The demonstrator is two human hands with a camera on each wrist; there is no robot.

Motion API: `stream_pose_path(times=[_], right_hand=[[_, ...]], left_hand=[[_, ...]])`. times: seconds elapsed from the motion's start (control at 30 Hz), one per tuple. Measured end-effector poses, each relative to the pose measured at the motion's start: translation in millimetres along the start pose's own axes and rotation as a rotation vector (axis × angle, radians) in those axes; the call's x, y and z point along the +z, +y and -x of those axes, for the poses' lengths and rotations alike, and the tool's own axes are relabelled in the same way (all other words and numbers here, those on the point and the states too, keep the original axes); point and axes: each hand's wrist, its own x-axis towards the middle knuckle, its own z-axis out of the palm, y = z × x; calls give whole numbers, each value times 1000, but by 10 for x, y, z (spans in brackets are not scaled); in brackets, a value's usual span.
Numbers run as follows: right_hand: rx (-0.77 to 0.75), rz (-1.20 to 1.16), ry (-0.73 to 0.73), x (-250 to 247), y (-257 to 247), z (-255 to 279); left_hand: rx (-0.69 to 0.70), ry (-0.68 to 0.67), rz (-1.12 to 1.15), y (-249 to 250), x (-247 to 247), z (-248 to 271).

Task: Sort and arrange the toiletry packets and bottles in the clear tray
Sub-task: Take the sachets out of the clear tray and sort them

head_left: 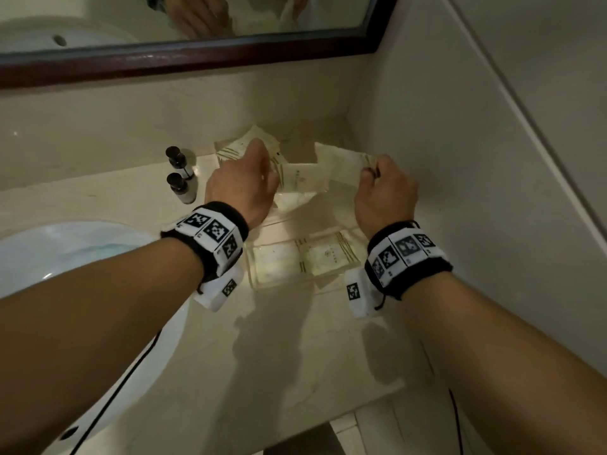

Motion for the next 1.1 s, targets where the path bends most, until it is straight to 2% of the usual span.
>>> stream_pose_path(times=[0.2,0.43,0.53,0.77,0.9,0.97,1.1], right_hand=[[104,-95,-114,-59,189,213],[224,-47,-461,95,482,379],[240,-12,-544,150,506,390],[293,-17,-558,301,482,372],[346,-103,-502,381,497,357],[374,-159,-493,413,518,374],[420,-244,-494,439,536,408]], left_hand=[[-56,-26,209,-109,77,243],[-169,-151,237,-228,374,536],[-218,-203,215,-265,488,602],[-343,-235,141,-374,636,670],[-440,-194,276,-336,638,663],[-446,-194,274,-337,665,672],[-420,-227,133,-353,688,702]])
